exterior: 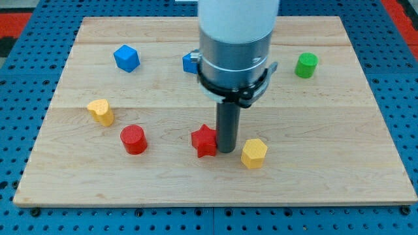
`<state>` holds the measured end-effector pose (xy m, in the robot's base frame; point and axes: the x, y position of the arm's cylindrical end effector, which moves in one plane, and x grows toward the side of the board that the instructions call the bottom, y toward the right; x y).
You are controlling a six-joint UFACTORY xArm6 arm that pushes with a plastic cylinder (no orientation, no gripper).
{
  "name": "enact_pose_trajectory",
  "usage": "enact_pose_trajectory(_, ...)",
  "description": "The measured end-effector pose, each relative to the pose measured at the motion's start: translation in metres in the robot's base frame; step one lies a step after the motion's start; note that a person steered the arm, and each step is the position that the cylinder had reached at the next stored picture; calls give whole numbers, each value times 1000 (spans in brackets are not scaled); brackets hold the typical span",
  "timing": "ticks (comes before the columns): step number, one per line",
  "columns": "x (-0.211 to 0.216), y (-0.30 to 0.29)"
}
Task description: Move red circle towards bottom left
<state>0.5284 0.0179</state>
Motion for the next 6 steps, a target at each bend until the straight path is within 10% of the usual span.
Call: enact_pose_trajectory(6, -31, -164)
